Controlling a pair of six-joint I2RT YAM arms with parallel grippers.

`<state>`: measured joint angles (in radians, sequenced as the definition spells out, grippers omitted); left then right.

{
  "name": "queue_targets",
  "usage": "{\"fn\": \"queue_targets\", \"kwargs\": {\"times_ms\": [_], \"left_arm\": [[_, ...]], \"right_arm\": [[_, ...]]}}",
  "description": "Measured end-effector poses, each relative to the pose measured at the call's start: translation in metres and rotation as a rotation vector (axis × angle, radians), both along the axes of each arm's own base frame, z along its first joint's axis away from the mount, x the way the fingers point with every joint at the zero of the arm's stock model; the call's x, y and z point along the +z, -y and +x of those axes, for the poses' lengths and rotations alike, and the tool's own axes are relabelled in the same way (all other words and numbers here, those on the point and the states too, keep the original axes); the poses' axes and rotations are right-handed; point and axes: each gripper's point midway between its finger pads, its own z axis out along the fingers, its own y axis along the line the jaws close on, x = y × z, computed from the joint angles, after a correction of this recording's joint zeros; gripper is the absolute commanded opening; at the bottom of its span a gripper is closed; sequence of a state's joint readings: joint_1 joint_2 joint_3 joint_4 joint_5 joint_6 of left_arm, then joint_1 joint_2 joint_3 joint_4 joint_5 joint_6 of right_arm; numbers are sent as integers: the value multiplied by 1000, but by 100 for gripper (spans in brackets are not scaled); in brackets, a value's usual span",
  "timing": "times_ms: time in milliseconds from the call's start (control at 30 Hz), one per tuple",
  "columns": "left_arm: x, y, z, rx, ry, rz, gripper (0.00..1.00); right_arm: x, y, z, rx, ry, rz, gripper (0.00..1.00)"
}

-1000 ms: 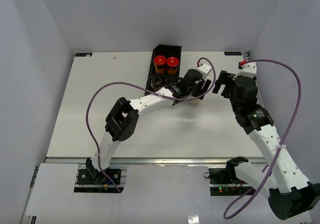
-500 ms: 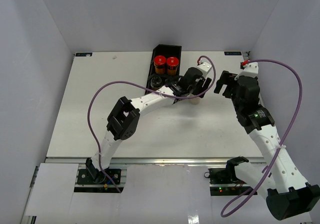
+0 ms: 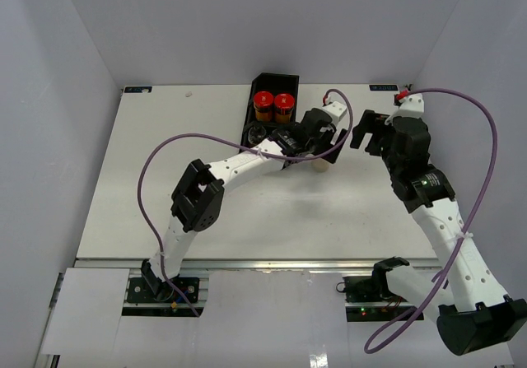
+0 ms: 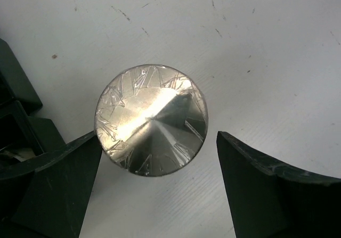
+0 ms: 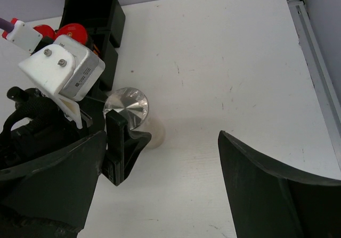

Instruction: Organize the condiment bottles

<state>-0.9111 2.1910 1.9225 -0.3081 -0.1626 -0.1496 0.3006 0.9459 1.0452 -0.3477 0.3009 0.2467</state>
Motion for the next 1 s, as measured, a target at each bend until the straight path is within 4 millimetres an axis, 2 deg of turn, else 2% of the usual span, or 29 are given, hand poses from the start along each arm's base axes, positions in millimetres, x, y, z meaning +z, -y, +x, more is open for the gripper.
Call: {"fn": "queue_targets", "kwargs": {"times_ms": [133,300,400,467,567,667,800,867,1000], "left_arm": [[29,-6,-6,-1,-5,-35,98],[93,-26,-9,24,22,-118,98],[138,-55,-6,85,40,-171,98],[155,-73,-4,125,50,-197,98],[171,-117,-4,212,44,-210,98],[168,-168,-8,302,20,-208,98],[146,-234,-23,416,-31,-182,98],[131,-253,-34,449,-58,-168,98],[106,-272,-56,474,-101,-147,98]], "right_arm": [[18,-2,0,15,31,8,91],[41,-7,2,38,66,19,91],[43,-16,10,78,36,16,90],[36,-25,22,114,-9,9,90],[12,-39,40,161,-99,-6,90],[-24,-46,47,193,-210,-28,90],[-59,-54,53,227,-314,-54,91],[-72,-58,55,246,-354,-68,91],[-98,-69,64,274,-428,-100,91]]}}
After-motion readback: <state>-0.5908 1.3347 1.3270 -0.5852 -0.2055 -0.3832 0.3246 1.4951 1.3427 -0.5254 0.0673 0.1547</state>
